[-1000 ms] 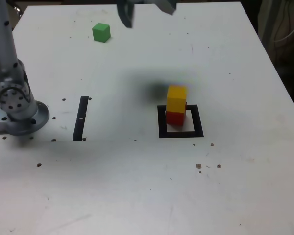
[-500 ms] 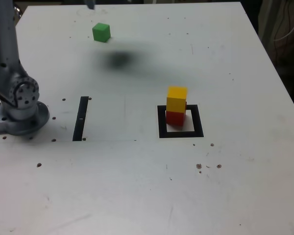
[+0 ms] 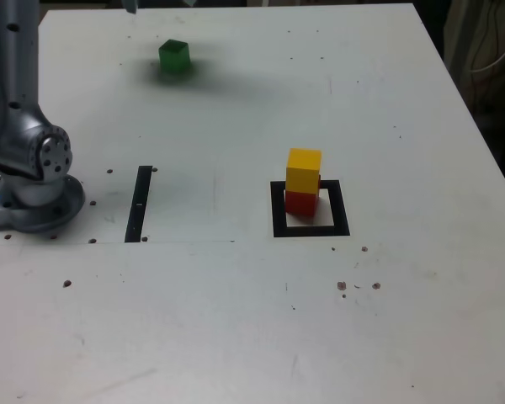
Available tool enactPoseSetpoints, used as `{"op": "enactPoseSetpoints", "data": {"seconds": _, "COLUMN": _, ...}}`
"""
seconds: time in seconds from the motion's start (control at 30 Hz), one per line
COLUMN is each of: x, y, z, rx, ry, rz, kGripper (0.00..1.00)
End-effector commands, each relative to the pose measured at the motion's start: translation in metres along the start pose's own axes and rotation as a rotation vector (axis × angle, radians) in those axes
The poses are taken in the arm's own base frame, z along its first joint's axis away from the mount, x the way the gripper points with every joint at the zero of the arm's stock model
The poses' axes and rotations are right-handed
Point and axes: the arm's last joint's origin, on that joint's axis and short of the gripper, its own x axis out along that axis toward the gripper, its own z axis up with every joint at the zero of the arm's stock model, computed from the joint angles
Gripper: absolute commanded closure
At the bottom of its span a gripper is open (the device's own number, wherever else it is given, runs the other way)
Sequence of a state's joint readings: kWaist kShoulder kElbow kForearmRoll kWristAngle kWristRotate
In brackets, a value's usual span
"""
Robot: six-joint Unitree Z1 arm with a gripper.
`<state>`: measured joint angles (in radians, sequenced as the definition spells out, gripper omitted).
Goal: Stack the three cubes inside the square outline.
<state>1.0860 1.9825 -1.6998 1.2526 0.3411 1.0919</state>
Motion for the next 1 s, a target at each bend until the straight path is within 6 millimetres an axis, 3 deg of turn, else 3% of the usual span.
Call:
{"op": "enactPoseSetpoints", "data": {"seconds": 0.0, "x": 0.006, "y": 0.001, "z": 0.003, "rx": 0.009, "ry": 0.01, "rz": -0.005, "kGripper": 0.02}}
{"op": "enactPoseSetpoints", "data": {"seconds": 0.3, "x": 0.037, "y": -0.001, "z": 0.01, "rx": 0.036, "ry": 0.055, "rz": -0.027, "kGripper": 0.07}}
{"op": "enactPoseSetpoints", "data": {"seconds": 0.97, "x": 0.065, "y": -0.006, "z": 0.028, "rx": 0.129, "ry": -0.012, "rz": -0.074, "kGripper": 0.1}}
